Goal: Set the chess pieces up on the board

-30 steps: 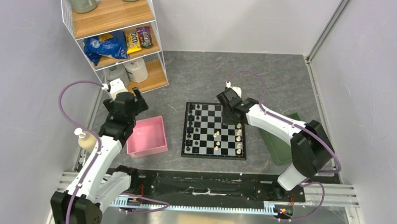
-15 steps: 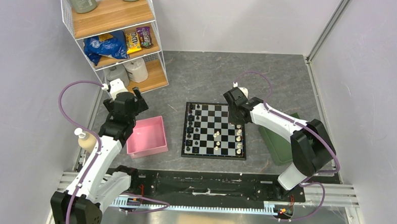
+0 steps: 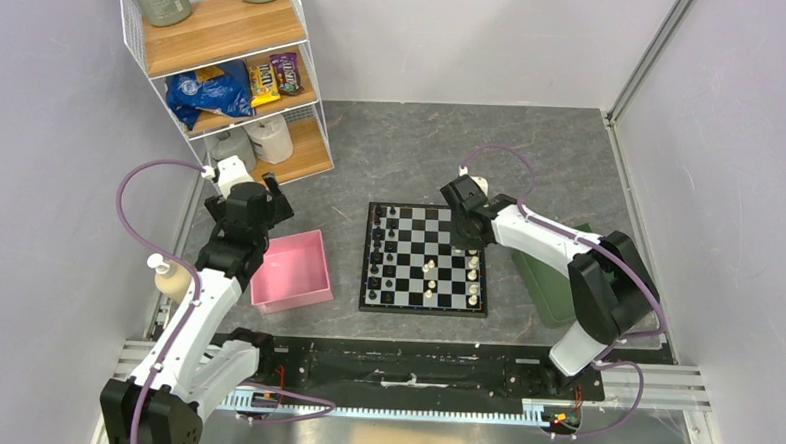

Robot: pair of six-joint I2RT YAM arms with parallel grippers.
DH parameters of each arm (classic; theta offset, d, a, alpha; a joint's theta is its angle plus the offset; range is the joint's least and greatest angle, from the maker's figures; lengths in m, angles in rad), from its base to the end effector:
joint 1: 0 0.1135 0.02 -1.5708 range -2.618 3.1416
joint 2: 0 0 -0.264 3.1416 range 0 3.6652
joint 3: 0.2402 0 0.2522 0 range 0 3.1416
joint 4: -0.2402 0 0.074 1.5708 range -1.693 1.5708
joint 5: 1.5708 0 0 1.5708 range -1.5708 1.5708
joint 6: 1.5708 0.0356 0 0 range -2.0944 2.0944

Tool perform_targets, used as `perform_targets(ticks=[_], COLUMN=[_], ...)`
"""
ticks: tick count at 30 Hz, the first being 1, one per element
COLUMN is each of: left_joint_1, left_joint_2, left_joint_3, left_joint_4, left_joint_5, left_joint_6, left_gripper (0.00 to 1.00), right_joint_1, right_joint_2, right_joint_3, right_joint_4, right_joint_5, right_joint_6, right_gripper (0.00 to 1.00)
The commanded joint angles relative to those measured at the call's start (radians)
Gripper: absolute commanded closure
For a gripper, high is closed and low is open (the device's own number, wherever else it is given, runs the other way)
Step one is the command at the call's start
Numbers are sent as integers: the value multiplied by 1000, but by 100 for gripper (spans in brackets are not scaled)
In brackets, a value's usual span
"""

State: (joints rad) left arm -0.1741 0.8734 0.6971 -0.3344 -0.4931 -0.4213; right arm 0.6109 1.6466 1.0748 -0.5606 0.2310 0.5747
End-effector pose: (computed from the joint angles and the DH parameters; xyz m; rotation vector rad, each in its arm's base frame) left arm 0.1940 -0.0170 0.2805 -0.5384 1.9454 0.1372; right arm 0.2705 0.1795 0.1963 0.0205 2.6516 0.0749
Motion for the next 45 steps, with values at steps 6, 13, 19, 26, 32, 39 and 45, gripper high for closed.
perform_targets(ticks=[6, 13, 19, 26, 32, 39, 45], left_joint_1=[5, 5, 5, 5, 5, 4, -2], left_joint_2=[5, 11, 22, 1, 49, 91, -49], left_joint_3=[8, 17, 51, 96, 213, 371, 234], left_joint_4=[32, 37, 2, -44, -104, -201, -155], left_joint_5=[-9, 3, 22, 111, 219, 357, 448], left_joint_6=[24, 21, 25, -4, -63, -151, -215], left_gripper=[0, 0, 0, 0, 0, 0, 0], right_joint_1=[-3, -3, 0, 3, 4, 4, 4], right_joint_2=[18, -40, -133, -191, -164, -167, -220], right_joint_3=[-7, -8, 22, 96, 163, 202, 111], right_joint_4=[37, 23, -21, -53, -50, -42, -17], right_joint_5=[-4, -23, -112, -200, -228, -271, -280], right_joint_6=[-6, -17, -59, -99, -108, -94, -62], right_gripper=[76, 68, 58, 48, 46, 44, 43])
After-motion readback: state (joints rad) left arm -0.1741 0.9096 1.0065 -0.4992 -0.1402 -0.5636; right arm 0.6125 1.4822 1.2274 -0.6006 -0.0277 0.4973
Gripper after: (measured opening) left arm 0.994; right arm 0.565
